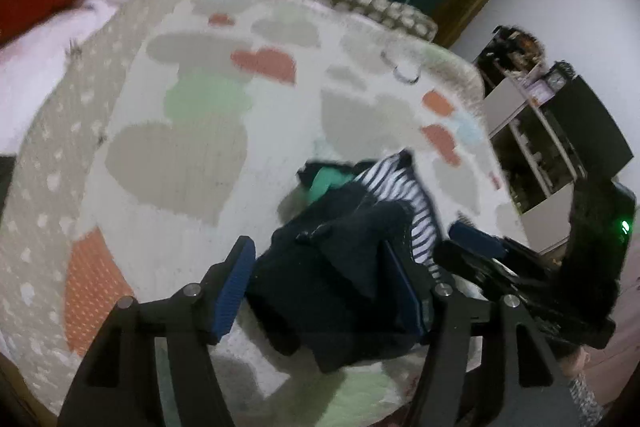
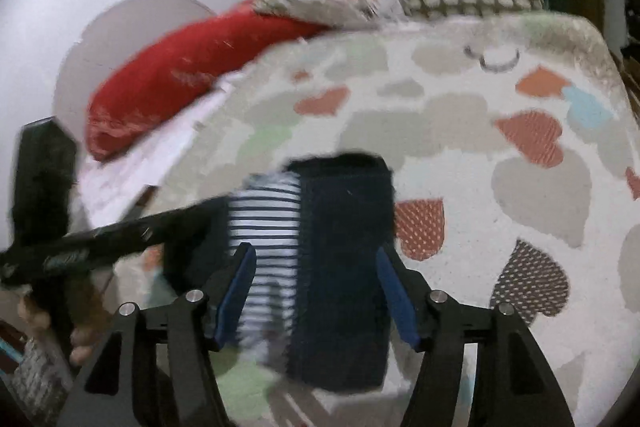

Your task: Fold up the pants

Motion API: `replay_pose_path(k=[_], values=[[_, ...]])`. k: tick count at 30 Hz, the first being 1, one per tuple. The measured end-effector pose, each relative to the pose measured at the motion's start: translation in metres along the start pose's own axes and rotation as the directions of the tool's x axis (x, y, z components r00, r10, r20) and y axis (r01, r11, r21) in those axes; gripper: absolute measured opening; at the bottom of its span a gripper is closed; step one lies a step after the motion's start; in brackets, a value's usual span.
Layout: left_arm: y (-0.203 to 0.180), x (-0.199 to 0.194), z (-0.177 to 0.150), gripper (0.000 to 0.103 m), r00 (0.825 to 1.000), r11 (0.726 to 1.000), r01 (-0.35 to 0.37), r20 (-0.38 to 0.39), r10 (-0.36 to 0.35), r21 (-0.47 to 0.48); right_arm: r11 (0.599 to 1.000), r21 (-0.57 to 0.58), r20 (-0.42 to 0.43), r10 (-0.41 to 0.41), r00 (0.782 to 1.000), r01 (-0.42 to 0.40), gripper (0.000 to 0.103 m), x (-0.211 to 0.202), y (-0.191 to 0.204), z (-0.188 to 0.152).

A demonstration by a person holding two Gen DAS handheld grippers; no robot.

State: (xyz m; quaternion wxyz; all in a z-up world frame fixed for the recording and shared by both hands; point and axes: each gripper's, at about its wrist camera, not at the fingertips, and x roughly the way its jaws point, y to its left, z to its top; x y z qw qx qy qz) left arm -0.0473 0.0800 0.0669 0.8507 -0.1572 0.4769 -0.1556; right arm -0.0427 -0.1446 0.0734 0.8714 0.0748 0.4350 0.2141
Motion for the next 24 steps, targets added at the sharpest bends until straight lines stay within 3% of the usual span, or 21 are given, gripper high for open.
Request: replay_pose_path(k=[2, 3, 5, 7, 11, 14, 18, 19, 22, 24], values=[[0.003, 0.008, 0.0, 0.048, 1.0, 1.0, 0.009, -0.025, -0.009, -0.022, 1.0, 0.028, -0.029, -0.013, 0.999, 0.013, 0.062, 0.019, -0.006, 0.001], [0.003, 0.01, 0.001, 0.04, 0.999, 0.999, 0.023, -0.035, -0.024, -0.029, 0.999, 0.052, -0.043, 0.006, 0.999, -0.004, 0.034, 0.028, -0.012, 0.001], [-0.006, 0.009, 0.005, 0.035, 1.0, 1.0, 0.014, -0.019, -0.014, -0.01, 0.99, 0.122, -0.037, 0.079, 0.996, -0.074, 0.023, 0.03, -0.022, 0.003], [-0.019, 0.007, 0.012, 0.031, 1.0, 1.0, 0.011, -0.004, -0.011, 0.019, 0.988, 0.123, -0.002, 0.093, 0.996, -0.092, 0.013, 0.02, -0.025, 0.005], [-0.048, 0.011, 0.029, 0.03, 1.0, 0.998, 0.022, 0.014, -0.023, 0.063, 0.988, 0.14, 0.057, 0.05, 0.997, -0.057, 0.013, 0.004, -0.038, 0.009], [-0.064, 0.029, 0.038, 0.033, 0.999, 0.993, -0.048, 0.006, 0.047, 0.105, 0.982, 0.184, 0.074, 0.014, 0.997, -0.028, 0.014, 0.0, -0.057, 0.01], [-0.051, 0.062, 0.039, 0.052, 0.977, 0.974, -0.211, -0.013, 0.213, 0.083, 0.97, 0.24, 0.059, 0.025, 0.998, -0.039, 0.04, 0.008, -0.074, 0.005], [-0.044, 0.064, 0.039, 0.052, 0.977, 0.976, -0.21, -0.027, 0.212, 0.056, 0.968, 0.245, 0.069, 0.029, 0.997, -0.045, 0.041, 0.004, -0.075, 0.003], [-0.031, 0.053, 0.045, 0.052, 0.992, 0.993, -0.114, -0.05, 0.113, -0.01, 0.973, 0.232, 0.128, -0.023, 0.992, -0.008, 0.042, -0.017, -0.073, 0.003], [-0.03, 0.031, 0.05, 0.052, 0.998, 0.998, -0.058, -0.015, 0.057, -0.037, 0.975, 0.221, 0.186, -0.035, 0.982, -0.007, 0.042, -0.036, -0.071, 0.002]])
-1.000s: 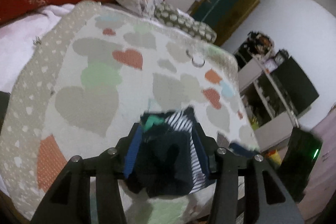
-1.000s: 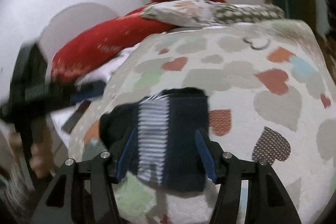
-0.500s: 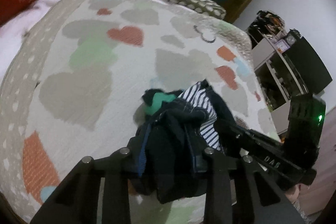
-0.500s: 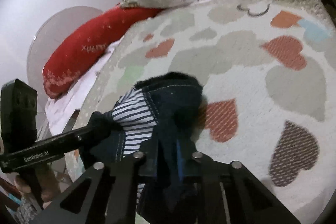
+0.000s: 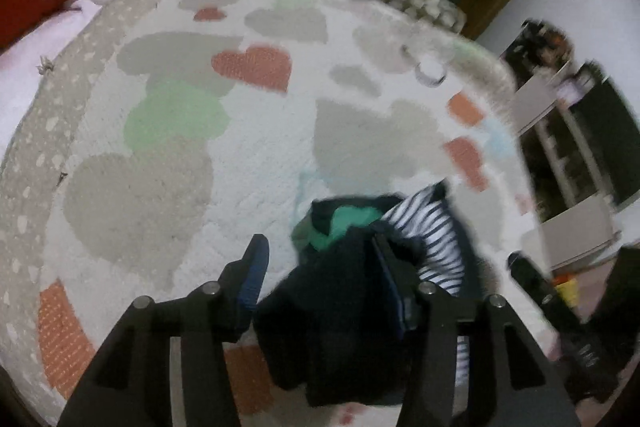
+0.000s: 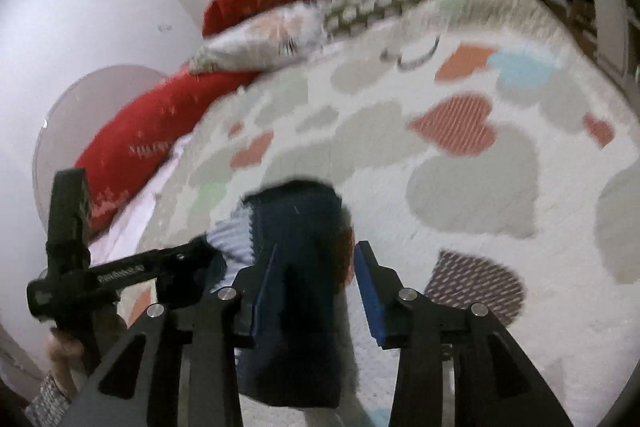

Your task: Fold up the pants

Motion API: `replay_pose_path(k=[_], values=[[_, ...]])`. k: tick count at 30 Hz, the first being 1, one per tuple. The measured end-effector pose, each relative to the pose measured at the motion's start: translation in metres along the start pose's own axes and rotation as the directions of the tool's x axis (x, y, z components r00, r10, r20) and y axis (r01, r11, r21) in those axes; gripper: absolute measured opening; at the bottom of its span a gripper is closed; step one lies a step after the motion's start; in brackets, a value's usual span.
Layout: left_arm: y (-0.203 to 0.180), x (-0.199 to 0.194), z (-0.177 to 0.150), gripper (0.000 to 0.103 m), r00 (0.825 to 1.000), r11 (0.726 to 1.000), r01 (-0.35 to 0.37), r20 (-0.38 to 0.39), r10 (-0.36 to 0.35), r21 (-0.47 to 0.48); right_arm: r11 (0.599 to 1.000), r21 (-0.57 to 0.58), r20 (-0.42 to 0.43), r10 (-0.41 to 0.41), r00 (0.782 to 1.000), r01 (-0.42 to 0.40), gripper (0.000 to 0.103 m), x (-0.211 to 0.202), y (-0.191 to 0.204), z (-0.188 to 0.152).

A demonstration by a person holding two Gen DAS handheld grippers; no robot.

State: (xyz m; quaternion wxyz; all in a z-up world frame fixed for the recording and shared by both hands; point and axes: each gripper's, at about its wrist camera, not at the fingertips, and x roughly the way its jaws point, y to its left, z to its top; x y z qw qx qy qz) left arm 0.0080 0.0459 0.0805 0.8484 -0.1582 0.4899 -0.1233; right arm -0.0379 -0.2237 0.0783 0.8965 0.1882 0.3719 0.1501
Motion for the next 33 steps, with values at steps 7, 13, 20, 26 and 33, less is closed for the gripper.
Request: replay_pose_path(k=[7, 13, 20, 26, 33], values=[[-0.034, -0.028, 0.004, 0.055, 0.995, 0.996, 0.058, 0.079, -0.063, 0.071, 0.989, -0.086, -0.021, 0.119, 0.993, -0.121, 0.041, -0.013, 0.028, -0.023], [-0.019, 0.047, -0.003, 0.066, 0.998, 1.0, 0.007, -0.055, -0.008, -0.027, 0.993, -0.094, -0.101, 0.065, 0.993, -0.075, 0.041, 0.017, 0.016, -0.051], [-0.012, 0.043, -0.002, 0.074, 0.997, 0.992, 0.06, -0.042, -0.065, -0.115, 0.995, -0.075, -0.072, 0.052, 0.996, -0.058, 0.041, 0.007, -0.001, -0.052], [-0.041, -0.017, -0.021, 0.074, 0.99, 1.0, -0.011, 0.139, 0.01, 0.008, 0.999, -0.029, -0.008, 0.016, 1.0, -0.016, 0.041, -0.016, -0.012, -0.046], [-0.063, -0.088, -0.055, 0.088, 0.899, 0.975, -0.21, 0.407, 0.163, 0.073, 0.999, -0.006, 0.031, -0.037, 0.999, 0.037, 0.042, -0.038, -0.014, -0.045]])
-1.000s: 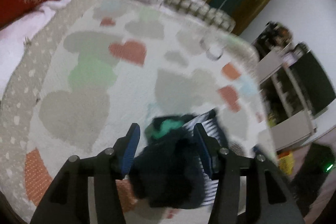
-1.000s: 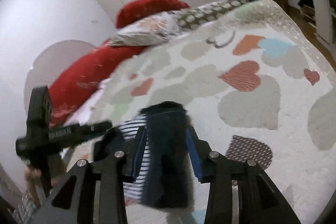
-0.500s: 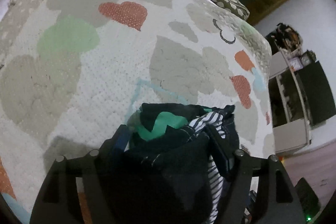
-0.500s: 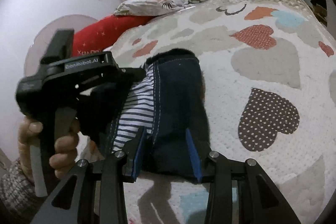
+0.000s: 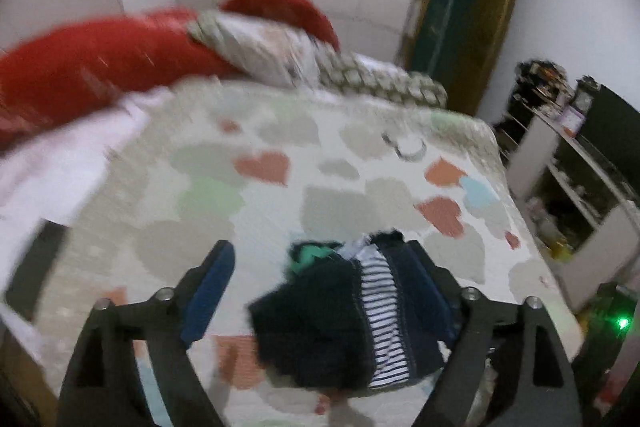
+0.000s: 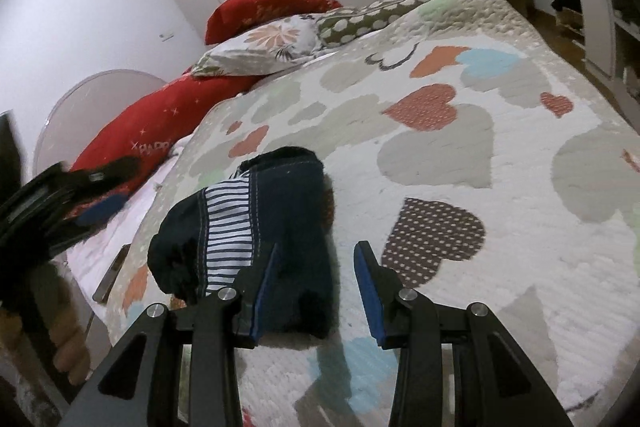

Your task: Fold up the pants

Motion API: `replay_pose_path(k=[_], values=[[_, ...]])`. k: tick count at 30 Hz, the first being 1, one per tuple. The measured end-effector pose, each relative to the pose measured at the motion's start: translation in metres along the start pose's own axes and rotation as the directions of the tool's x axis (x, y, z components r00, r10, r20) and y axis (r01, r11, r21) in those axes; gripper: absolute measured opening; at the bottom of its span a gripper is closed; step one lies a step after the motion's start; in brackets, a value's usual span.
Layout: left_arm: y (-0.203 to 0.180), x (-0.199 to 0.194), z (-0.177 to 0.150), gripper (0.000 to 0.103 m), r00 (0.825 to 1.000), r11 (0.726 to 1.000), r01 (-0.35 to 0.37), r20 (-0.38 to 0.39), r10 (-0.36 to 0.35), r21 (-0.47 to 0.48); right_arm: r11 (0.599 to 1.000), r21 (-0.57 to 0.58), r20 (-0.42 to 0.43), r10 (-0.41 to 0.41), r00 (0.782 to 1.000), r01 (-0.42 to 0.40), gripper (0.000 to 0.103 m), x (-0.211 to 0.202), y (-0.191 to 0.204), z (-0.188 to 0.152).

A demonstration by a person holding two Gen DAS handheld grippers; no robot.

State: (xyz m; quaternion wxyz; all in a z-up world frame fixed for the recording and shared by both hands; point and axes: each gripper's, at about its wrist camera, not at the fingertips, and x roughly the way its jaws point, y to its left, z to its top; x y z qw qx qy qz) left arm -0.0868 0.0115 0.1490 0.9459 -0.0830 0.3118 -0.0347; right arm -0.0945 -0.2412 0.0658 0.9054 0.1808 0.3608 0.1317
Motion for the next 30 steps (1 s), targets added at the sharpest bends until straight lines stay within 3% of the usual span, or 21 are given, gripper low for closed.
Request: replay_pose_path(k=[3, 5, 8, 17, 22, 30], values=[[0.003, -0.035, -0.004, 0.101, 0.99, 0.996, -0.082, 0.117, 0.084, -0.019, 1.0, 0.013, 0.011, -0.021, 1.0, 0.021, 0.044, -0.011, -0.002, 0.0], [0.009, -0.053, -0.009, 0.103, 0.978, 0.992, -0.125, 0.164, 0.128, -0.034, 0.999, 0.02, 0.019, -0.032, 0.999, 0.032, 0.045, -0.02, -0.001, -0.002], [0.012, -0.065, -0.014, 0.103, 0.972, 0.987, -0.162, 0.17, 0.162, -0.01, 0.999, 0.016, 0.023, -0.049, 0.999, 0.049, 0.047, -0.028, 0.005, -0.003], [0.014, -0.056, -0.033, 0.103, 0.99, 0.99, -0.139, 0.034, 0.138, 0.024, 0.99, -0.076, 0.004, -0.116, 0.993, 0.116, 0.054, -0.032, 0.029, -0.01], [0.005, -0.044, -0.05, 0.103, 0.992, 0.99, -0.116, -0.039, 0.12, 0.082, 0.986, -0.101, -0.024, -0.137, 0.99, 0.134, 0.055, -0.023, 0.036, -0.014], [-0.001, -0.032, -0.065, 0.103, 0.989, 0.994, -0.073, -0.119, 0.083, 0.081, 0.97, -0.133, -0.06, -0.214, 0.975, 0.205, 0.055, -0.011, 0.035, -0.021]])
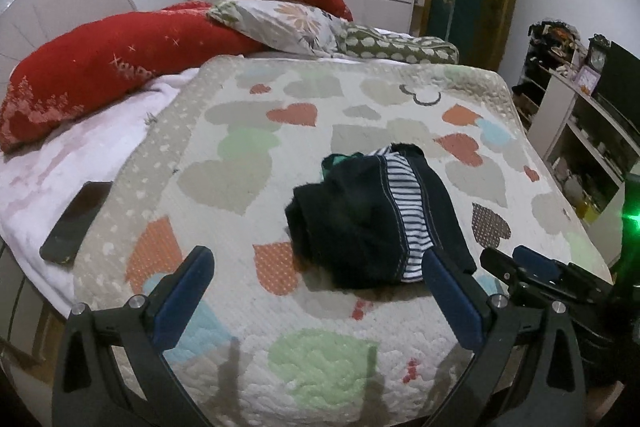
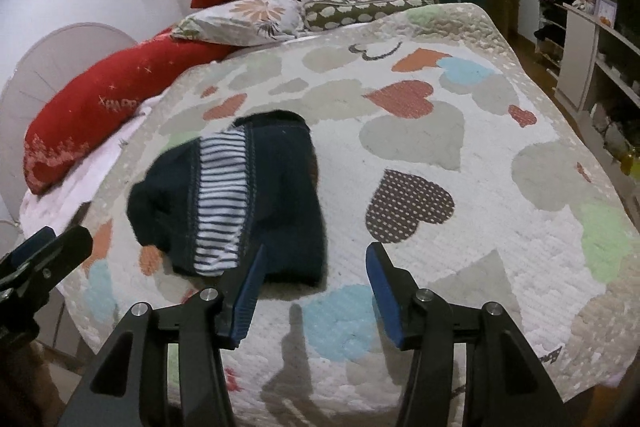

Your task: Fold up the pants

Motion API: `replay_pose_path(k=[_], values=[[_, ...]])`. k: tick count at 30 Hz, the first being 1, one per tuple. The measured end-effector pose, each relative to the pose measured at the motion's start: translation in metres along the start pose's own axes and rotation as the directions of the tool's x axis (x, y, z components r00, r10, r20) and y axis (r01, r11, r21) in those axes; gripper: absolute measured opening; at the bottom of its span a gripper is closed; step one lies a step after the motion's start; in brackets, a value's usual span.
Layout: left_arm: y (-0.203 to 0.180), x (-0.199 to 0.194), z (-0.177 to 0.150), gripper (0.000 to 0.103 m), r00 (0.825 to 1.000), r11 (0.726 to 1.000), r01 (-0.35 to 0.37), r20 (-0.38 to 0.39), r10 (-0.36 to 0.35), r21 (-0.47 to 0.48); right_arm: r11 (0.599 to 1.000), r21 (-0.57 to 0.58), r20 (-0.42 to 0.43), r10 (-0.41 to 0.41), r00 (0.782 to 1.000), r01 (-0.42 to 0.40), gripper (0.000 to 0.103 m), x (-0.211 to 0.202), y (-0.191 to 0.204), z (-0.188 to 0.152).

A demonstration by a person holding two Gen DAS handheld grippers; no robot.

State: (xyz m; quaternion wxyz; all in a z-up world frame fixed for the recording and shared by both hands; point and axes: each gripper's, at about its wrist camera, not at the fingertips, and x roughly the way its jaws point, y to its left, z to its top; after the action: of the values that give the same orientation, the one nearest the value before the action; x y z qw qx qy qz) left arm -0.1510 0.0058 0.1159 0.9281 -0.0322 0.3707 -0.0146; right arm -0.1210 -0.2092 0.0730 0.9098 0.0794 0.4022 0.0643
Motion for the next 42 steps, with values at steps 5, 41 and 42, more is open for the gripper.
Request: replay_pose_path(k=[5, 41, 42], values=[[-0.003, 0.004, -0.002, 0.103, 1.0, 1.0, 0.017, -0.024, -0.017, -0.002, 1.0, -0.002, -0.009, -0.032, 0.999, 0.032, 0.056, 0.0, -0.007, -0.005], [0.039, 0.062, 0.012, 0.103, 0.982, 0.982, 0.109, -0.135, -0.13, -0.156, 0.985, 0.108, -0.032, 0.137, 0.99, -0.133, 0.072, 0.036, -0.033, 0.039], [0.042, 0.067, 0.015, 0.103, 0.978, 0.976, 0.129, -0.137, -0.155, -0.177, 0.981, 0.118, -0.036, 0.161, 0.986, -0.156, 0.074, 0.04, -0.034, 0.044]])
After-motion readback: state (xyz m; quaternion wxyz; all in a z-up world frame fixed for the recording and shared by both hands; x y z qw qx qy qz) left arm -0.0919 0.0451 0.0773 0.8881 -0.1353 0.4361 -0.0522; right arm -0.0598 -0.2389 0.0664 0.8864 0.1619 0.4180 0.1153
